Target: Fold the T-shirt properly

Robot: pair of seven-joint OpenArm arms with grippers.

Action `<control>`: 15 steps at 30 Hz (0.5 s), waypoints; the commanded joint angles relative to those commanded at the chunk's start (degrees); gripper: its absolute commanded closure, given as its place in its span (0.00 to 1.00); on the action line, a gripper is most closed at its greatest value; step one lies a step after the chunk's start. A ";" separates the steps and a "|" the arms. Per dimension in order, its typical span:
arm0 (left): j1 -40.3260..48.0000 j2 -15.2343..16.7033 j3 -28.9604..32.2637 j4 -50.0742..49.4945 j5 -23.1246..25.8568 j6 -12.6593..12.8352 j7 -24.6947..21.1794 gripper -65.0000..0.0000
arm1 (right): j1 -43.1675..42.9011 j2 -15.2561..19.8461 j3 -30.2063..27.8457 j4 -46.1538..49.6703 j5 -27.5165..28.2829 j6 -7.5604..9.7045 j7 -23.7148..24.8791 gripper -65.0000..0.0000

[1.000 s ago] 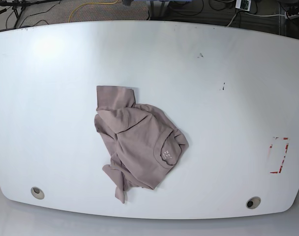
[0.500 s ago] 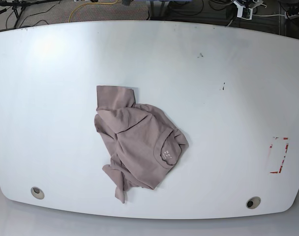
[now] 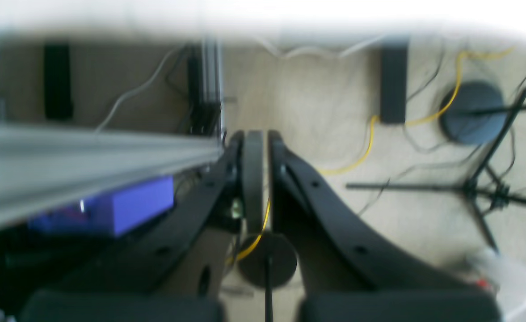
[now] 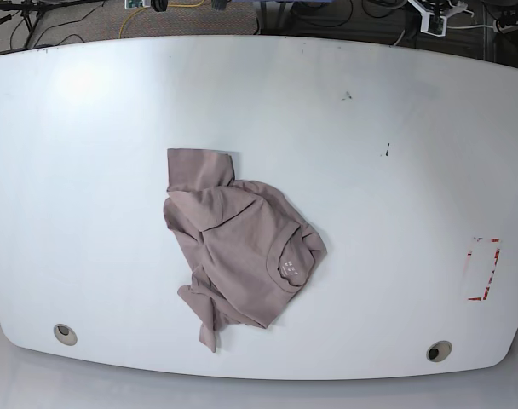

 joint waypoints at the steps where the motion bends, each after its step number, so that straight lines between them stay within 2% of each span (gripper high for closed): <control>1: 0.00 -0.01 0.06 0.27 -0.03 0.00 -0.05 0.99 | 0.31 0.02 -0.01 0.02 0.00 0.05 -0.07 0.97; 8: 0.04 -0.14 0.81 1.96 -0.70 -0.09 -0.47 0.99 | 2.95 0.10 -0.09 -0.31 0.21 0.49 -0.56 0.97; 15: -1.17 0.30 1.70 3.24 0.82 0.00 0.24 0.99 | 5.98 -0.04 1.22 -0.13 0.11 0.53 -0.47 0.97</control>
